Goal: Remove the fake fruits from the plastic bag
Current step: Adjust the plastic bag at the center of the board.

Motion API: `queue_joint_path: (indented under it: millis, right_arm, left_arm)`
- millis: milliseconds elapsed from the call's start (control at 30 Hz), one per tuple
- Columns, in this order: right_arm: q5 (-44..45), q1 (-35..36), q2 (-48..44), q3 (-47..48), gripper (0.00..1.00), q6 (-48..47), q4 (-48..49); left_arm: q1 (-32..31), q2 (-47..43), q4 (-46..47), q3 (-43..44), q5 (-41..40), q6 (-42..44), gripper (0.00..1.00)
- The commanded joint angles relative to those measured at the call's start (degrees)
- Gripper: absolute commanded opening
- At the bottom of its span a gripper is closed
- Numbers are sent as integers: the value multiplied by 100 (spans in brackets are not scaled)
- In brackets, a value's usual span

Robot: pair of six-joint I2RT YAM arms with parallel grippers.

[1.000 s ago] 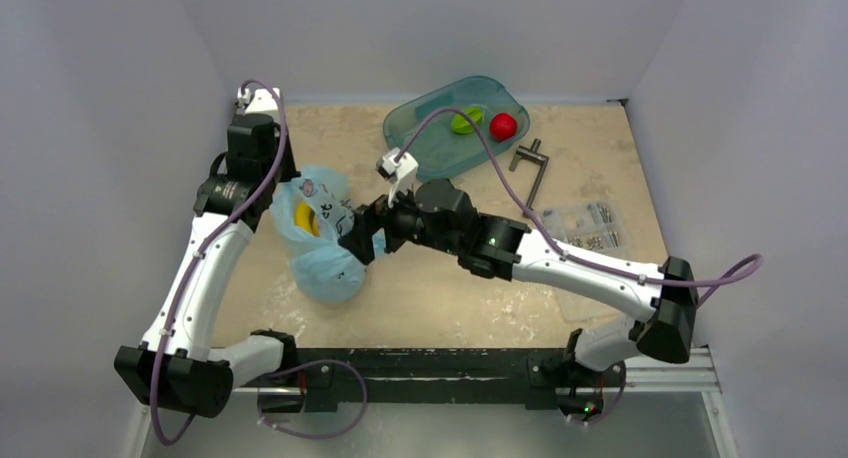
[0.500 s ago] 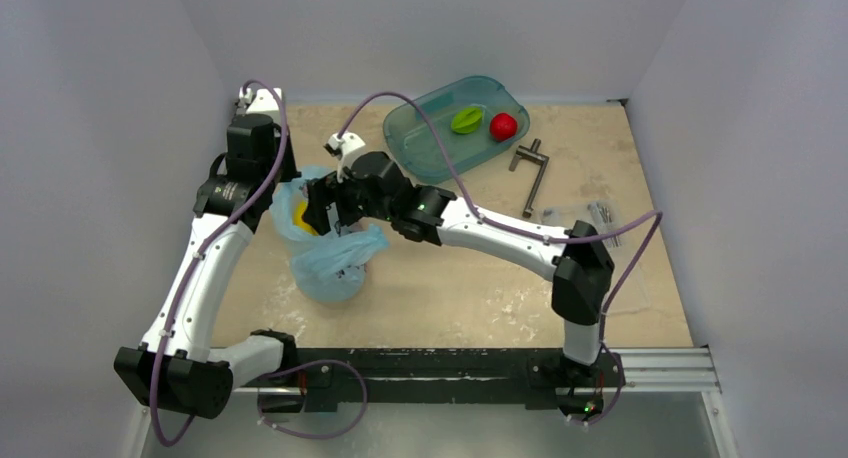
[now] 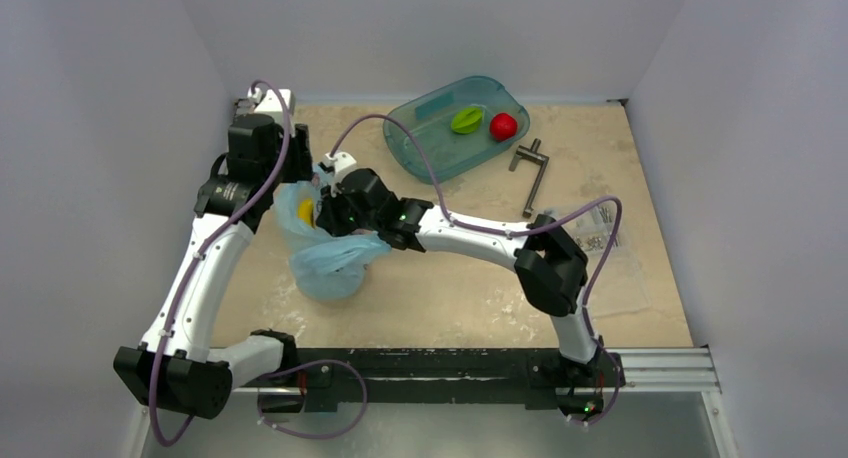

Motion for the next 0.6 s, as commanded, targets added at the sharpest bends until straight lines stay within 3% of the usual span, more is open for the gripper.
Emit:
queue_joint_path:
  millis: [0,133,167,200,567]
  right_arm:
    - [-21,-3,-419,-210,0,148,681]
    - [-82,-17,-514,-366,0,219,790]
    - [-163,-24,-525,-409,0,254,846]
    - [-210,-34,-526,-442,0,283,898]
    - [-769,-357,-686,-936,0,696,1435]
  left_arm:
    - [-161,-109,167,-96,401,195,57]
    - [-148,-252,-624,-19,385,-218,70]
    - [-143,-365,-854,-15,384,-318,87]
    - [-146,-537,-1050,-53,376,-401,98]
    - [-138,-2907,-2479,-1116,243,-1485,100]
